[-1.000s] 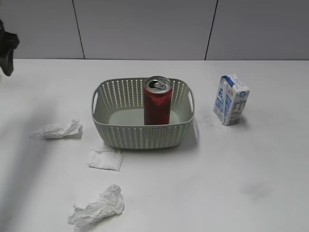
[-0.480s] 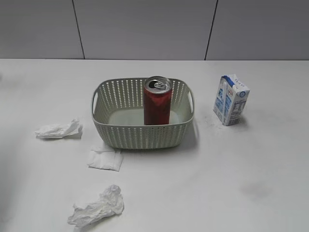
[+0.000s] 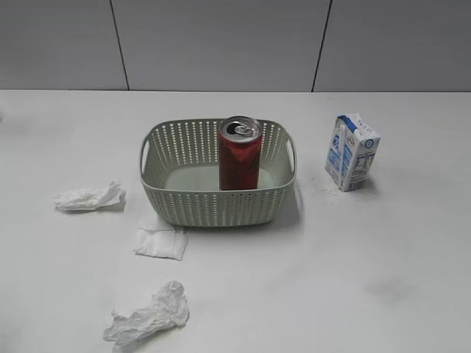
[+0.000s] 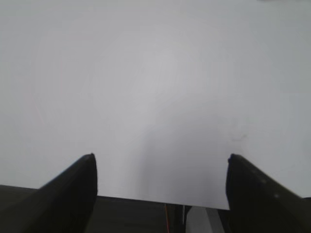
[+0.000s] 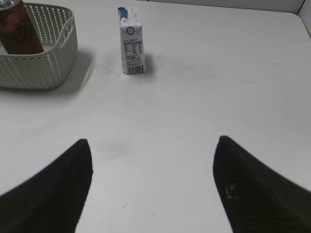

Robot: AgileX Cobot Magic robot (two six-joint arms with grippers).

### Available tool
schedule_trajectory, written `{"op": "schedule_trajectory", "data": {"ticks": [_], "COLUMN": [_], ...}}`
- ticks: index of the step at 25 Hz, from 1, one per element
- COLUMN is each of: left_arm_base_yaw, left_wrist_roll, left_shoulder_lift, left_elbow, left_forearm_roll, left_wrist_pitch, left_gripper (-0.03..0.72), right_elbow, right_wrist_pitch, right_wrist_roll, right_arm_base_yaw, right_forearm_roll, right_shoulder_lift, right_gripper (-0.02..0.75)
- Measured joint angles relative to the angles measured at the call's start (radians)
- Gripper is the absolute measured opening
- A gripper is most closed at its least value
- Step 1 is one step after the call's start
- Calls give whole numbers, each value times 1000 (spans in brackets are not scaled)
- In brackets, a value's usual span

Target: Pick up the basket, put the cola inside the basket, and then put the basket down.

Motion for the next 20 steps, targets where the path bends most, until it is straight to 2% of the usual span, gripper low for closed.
{"op": "schedule_trajectory", "data": {"ticks": [5, 14, 20], "left_arm_base_yaw": [0, 0, 0], "left_wrist_roll": [0, 0, 0], "left_shoulder_lift": [-278, -666, -790], "left_elbow": [129, 141, 141], "left_forearm_roll": [-17, -23, -24], "left_wrist_pitch": [-39, -50, -50], "left_gripper": [595, 578, 574], "right_elbow": [0, 0, 0], "right_wrist_pitch": [0, 0, 0], "right_wrist_roll": [0, 0, 0], "right_arm_base_yaw": [0, 0, 0], "right_forearm_roll": [0, 2, 3], "right_shoulder_lift": [0, 0, 0], "right_gripper": [582, 582, 582]}}
